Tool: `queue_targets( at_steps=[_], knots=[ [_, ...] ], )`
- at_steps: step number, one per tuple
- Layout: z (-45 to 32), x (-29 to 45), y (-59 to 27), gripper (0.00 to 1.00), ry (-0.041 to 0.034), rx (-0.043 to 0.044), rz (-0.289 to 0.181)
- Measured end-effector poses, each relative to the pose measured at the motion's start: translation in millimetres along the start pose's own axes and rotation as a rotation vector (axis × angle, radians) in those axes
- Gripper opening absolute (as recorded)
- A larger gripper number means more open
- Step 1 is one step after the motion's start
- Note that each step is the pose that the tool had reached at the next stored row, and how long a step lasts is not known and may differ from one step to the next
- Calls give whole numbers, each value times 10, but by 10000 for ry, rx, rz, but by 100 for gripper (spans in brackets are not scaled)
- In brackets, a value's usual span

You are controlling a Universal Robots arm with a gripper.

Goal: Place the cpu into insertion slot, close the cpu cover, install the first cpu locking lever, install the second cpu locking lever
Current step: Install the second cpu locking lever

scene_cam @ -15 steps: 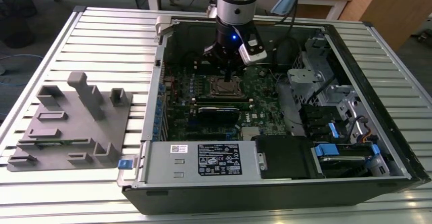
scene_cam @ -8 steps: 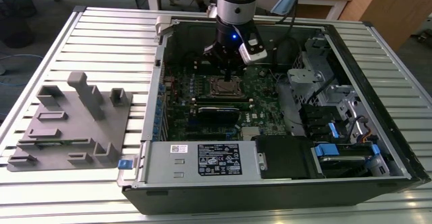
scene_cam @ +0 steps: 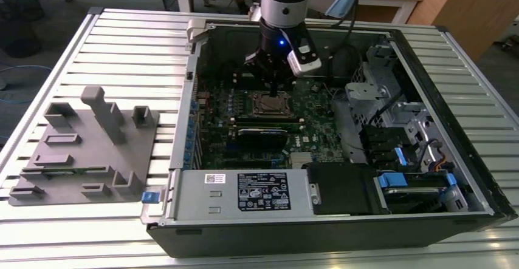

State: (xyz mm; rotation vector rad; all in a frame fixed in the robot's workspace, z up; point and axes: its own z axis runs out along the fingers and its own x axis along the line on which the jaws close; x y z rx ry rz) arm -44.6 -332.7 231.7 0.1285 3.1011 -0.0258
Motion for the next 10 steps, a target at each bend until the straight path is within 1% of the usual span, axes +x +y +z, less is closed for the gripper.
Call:
queue_targets(
  at_steps=[8, 10],
  knots=[
    [-72, -3, -1, 11, 0, 0, 0],
    [-76, -3, -1, 11, -2, -3, 0]
  ],
)
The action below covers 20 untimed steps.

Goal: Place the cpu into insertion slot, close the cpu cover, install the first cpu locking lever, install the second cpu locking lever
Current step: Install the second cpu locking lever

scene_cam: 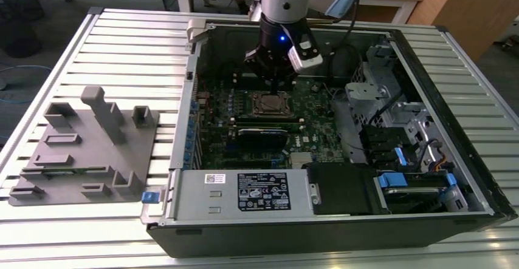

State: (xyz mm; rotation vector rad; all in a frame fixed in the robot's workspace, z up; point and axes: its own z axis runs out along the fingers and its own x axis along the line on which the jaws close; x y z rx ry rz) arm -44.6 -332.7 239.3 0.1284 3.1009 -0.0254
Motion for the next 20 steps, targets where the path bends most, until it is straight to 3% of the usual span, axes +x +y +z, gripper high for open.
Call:
queue_targets(
  at_steps=[10, 20],
  knots=[
    [-2, 0, -20, 11, 2, 3, 0],
    [1, 0, -174, 11, 2, 2, -1]
  ],
)
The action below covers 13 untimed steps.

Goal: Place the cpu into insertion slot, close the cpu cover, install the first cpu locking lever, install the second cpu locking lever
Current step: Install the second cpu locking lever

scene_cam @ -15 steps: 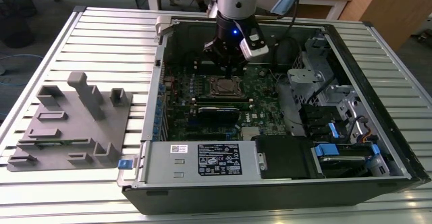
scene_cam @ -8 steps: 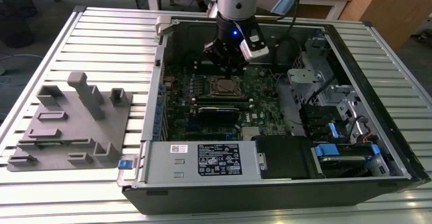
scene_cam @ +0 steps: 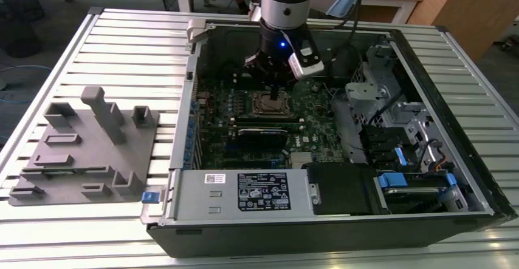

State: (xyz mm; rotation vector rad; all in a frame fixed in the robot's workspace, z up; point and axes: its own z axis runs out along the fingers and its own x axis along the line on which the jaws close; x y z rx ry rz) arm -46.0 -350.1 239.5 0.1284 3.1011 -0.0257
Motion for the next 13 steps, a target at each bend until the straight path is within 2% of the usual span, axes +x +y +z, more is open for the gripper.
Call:
queue_targets(
  at_steps=[13],
  knots=[
    [3, -1, -173, 11, 0, 0, 0]
  ],
)
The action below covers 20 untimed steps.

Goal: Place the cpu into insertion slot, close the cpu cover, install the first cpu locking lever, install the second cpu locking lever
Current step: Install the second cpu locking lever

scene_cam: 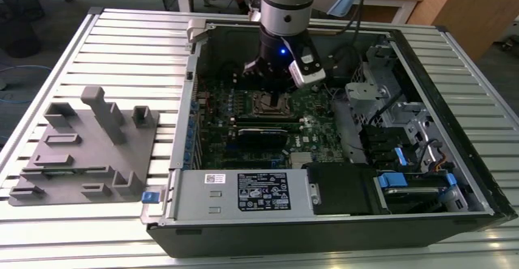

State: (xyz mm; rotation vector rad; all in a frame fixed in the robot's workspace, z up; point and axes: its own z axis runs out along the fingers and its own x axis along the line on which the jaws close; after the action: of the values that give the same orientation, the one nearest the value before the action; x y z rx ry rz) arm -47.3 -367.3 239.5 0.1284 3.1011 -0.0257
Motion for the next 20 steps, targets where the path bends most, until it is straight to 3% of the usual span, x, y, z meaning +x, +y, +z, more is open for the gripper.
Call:
queue_targets(
  at_steps=[6, 17, 20],
  knots=[
    [3, 13, -18, 11, 0, -1, 1],
    [36, 155, -30, 11, 0, 0, 0],
    [39, 163, -30, 11, 1, 2, 0]
  ],
)
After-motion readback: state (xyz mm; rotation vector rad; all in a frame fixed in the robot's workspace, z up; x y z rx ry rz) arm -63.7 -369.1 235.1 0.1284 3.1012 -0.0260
